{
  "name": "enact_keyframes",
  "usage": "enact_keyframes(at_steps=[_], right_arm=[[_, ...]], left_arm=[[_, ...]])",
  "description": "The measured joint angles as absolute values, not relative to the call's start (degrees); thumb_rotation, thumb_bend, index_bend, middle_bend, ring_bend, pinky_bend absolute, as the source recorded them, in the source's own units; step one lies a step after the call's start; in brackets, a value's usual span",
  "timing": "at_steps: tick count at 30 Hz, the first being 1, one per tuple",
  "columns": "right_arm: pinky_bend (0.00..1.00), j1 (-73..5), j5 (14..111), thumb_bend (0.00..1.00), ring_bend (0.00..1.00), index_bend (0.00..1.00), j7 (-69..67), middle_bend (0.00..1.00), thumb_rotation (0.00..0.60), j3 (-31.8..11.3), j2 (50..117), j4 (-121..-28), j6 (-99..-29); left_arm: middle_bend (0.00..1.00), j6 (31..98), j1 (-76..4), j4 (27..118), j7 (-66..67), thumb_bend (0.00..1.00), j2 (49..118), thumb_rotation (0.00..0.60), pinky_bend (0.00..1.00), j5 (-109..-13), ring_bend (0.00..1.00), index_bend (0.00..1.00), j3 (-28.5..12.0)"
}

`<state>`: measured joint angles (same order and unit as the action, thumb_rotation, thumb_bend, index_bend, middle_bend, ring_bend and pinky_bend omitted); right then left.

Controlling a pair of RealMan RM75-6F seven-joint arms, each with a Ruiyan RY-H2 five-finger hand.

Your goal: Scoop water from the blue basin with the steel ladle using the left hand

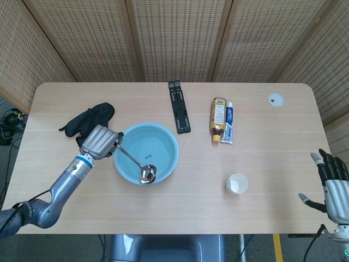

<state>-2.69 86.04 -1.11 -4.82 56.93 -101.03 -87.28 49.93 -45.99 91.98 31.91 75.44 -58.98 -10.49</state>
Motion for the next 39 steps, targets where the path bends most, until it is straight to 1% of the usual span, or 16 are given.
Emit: enact_keyframes(at_steps=[2, 8, 15, 29, 39], right_arm=[[0.00, -2.7, 85.8, 0.00, 0.00, 0.00, -1.2, 0.00, 0.600, -4.9, 56.9, -101.0, -87.2], [0.00, -2.8, 84.7, 0.00, 0.00, 0.00, -1.3, 0.00, 0.600, -5.4, 56.9, -100.8, -86.9], [0.00, -3.0, 83.9, 0.00, 0.00, 0.00, -1.6, 0.00, 0.600, -5.8, 56.9, -100.6, -86.7], [0.00, -3.6, 82.8, 0.00, 0.00, 0.00, -3.2, 0.00, 0.600, -6.3, 56.7, -99.7, -85.3], [0.00, -3.7, 82.9, 0.00, 0.00, 0.00, -3.8, 0.00, 0.600, -6.3, 56.6, -99.6, -85.3]], left_arm=[[0.99, 49.5, -47.7, 90.3, 34.6, 0.74, 77.2, 0.600, 1.00, -54.6, 0.94, 0.80, -11.0], [0.99, 48.8, -52.3, 84.2, 39.4, 0.74, 81.9, 0.600, 1.00, -45.5, 0.94, 0.80, -11.7], [0.99, 49.0, -55.9, 79.0, 43.9, 0.74, 86.3, 0.600, 1.00, -39.1, 0.94, 0.80, -10.8], [0.99, 51.0, -60.5, 72.5, 52.3, 0.76, 92.5, 0.600, 1.00, -32.4, 0.94, 0.81, -7.7], [0.99, 51.7, -61.7, 70.8, 54.3, 0.78, 94.5, 0.600, 1.00, -32.2, 0.94, 0.82, -6.6]])
